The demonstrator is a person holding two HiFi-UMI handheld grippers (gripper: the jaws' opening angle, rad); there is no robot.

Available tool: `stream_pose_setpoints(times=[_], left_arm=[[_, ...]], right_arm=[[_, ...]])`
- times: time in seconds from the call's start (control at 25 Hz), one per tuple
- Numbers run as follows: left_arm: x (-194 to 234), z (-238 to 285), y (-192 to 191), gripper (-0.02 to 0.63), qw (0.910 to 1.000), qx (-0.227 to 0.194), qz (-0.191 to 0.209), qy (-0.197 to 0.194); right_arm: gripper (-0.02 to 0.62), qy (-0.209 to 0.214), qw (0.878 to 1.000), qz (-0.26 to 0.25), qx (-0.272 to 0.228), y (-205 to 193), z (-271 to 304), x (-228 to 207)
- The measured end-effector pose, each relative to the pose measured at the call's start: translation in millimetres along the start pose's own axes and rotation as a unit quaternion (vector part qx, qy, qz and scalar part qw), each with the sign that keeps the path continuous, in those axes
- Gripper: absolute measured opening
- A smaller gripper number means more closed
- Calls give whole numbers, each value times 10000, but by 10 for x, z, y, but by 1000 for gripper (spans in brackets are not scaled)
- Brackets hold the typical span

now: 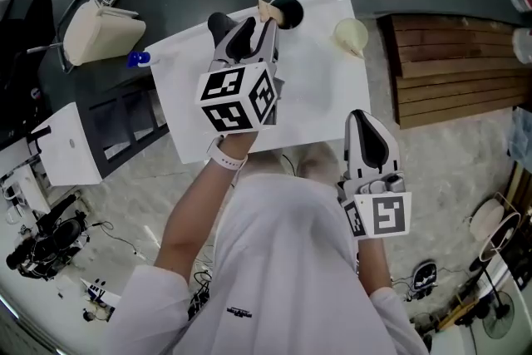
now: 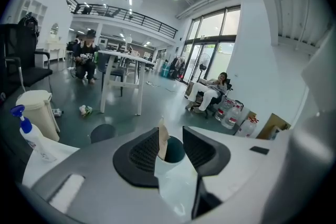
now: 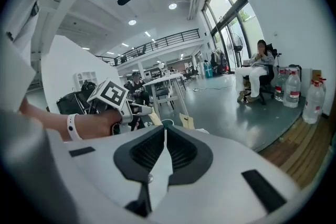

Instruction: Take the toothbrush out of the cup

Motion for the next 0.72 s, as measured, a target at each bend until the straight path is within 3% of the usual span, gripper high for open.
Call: stream_pose_setpoints(times=[0.28,0.44,0.72], left_arm=[[79,244,-98,141,9999,120,6,104],[144,281,-106,37,9995,141,-6,274],[134,272,-99,28,9994,174,-16,291]], right_arm=[[8,-32,9999,36,132,-61,57,-60],[8,-38,9999,76,142,-67,85,-47],[8,-32,9999,103,109,-64,58,-6]])
Point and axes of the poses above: the fingertips, and each gripper's own axes: z forward along the fingers, x to its left, y out of its top, the point moved 2 cm from there along -z, backward along the fingers, and after that the axes turned 1 degree about -z, right-handed, at the moved point
